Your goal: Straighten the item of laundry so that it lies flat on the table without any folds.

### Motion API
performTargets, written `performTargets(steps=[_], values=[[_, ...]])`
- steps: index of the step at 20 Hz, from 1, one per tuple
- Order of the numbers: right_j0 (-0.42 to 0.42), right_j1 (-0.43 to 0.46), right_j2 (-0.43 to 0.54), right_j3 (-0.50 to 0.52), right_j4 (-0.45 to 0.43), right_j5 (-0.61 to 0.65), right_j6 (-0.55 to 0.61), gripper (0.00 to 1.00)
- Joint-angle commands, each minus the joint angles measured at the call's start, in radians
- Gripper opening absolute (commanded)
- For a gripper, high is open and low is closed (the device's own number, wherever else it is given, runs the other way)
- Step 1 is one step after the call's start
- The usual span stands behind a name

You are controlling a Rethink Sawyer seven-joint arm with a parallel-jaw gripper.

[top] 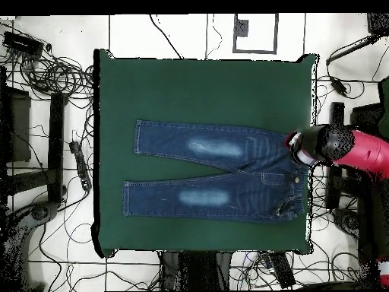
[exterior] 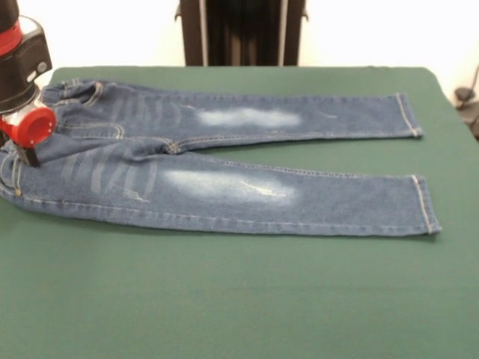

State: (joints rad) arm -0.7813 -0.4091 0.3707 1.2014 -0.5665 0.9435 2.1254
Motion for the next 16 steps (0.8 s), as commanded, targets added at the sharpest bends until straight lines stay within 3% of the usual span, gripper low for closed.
performTargets(steps=[1, 16], values=[[0.021, 0.010, 0.068, 0.068, -0.035, -0.138, -0.181, 0.00], [0.028, 0.011, 0.058, 0.075, -0.031, -0.160, -0.176, 0.00]])
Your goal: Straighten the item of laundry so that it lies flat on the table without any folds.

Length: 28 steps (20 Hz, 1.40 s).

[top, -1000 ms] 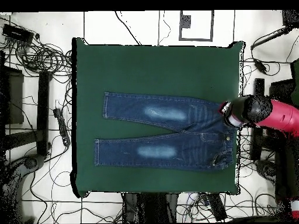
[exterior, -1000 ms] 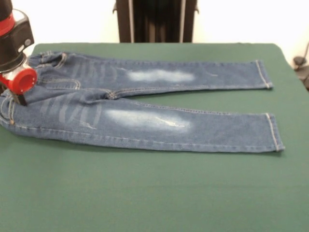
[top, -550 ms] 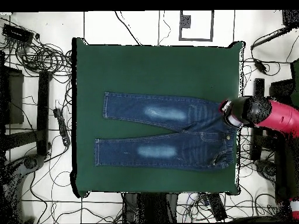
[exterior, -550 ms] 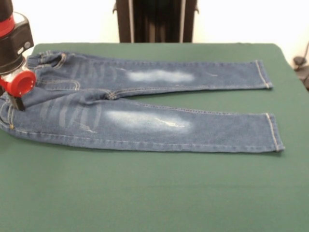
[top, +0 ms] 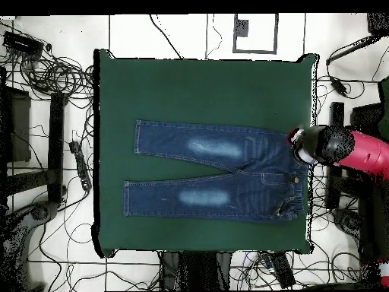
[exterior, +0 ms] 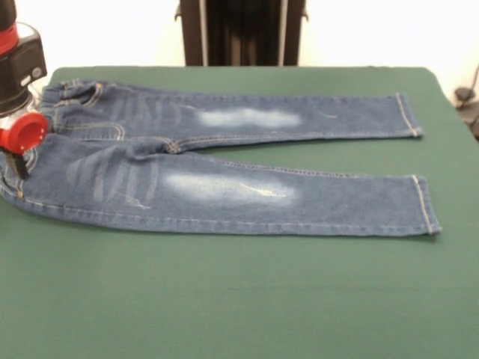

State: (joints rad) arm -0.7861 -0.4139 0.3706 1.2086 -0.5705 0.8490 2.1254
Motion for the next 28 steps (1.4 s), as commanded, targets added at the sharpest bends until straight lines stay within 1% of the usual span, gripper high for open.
performTargets(steps=[1, 8, 16, 22, 28], values=[[0.035, 0.012, 0.055, 0.072, -0.028, -0.070, -0.170, 0.00], [0.043, 0.041, 0.058, 0.039, -0.039, -0.044, -0.209, 0.00], [0.060, 0.081, 0.051, 0.028, -0.050, -0.065, -0.171, 0.00], [0.068, 0.084, 0.043, 0.046, -0.063, -0.084, -0.134, 0.00], [0.070, 0.133, 0.057, -0.011, -0.073, -0.038, -0.197, 0.00]])
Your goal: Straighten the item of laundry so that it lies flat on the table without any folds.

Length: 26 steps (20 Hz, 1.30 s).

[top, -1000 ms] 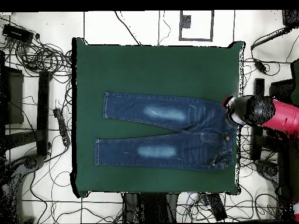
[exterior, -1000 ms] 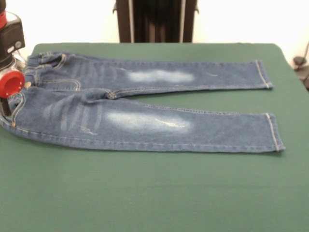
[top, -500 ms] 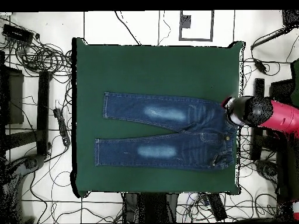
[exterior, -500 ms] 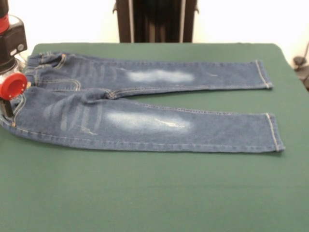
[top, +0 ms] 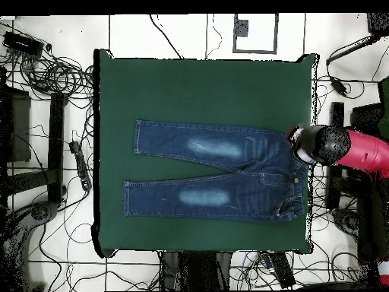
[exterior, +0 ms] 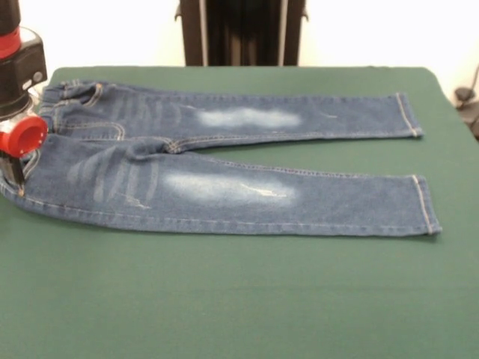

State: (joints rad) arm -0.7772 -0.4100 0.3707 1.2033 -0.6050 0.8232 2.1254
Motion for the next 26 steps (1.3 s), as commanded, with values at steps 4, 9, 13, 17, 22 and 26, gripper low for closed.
performTargets(steps=[4, 9, 13, 17, 22, 26], values=[[0.057, 0.155, 0.059, -0.008, -0.038, -0.036, -0.190, 0.00], [0.062, 0.207, 0.074, -0.057, -0.045, 0.000, -0.252, 0.00], [0.067, 0.228, 0.103, -0.093, -0.066, -0.005, -0.341, 0.00], [0.076, 0.153, 0.130, -0.035, -0.069, -0.070, -0.349, 0.00], [0.103, 0.037, 0.130, 0.005, -0.039, 0.026, -0.355, 0.00], [0.120, -0.036, 0.105, 0.033, -0.039, 0.056, -0.329, 0.00]])
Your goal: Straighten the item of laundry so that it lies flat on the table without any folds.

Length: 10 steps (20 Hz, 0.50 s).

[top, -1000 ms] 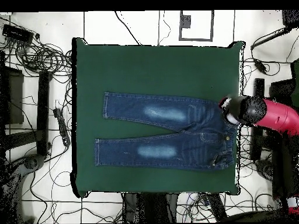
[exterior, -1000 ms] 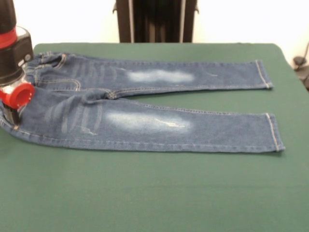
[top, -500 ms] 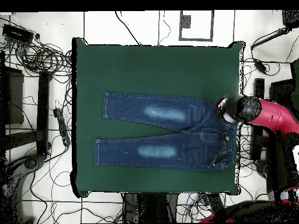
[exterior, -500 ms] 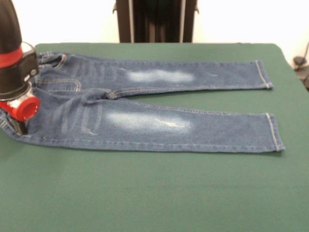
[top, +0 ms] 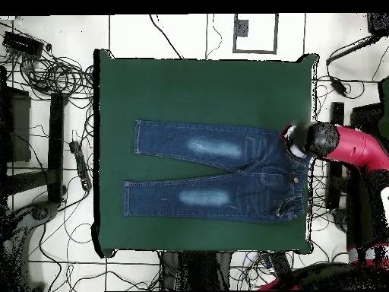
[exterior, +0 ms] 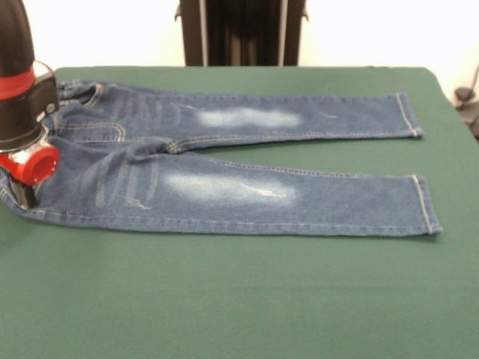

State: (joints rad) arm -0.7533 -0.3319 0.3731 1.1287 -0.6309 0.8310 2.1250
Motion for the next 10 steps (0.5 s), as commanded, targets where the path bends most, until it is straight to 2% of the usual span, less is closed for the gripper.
performTargets(steps=[1, 4, 6, 10], values=[[0.091, -0.135, 0.106, 0.124, -0.013, 0.032, -0.329, 0.00], [0.083, -0.172, 0.113, 0.145, 0.003, 0.043, -0.335, 0.00], [0.077, -0.183, 0.131, 0.139, 0.005, 0.061, -0.386, 0.00], [0.068, -0.134, 0.179, 0.057, -0.010, 0.093, -0.503, 0.00]])
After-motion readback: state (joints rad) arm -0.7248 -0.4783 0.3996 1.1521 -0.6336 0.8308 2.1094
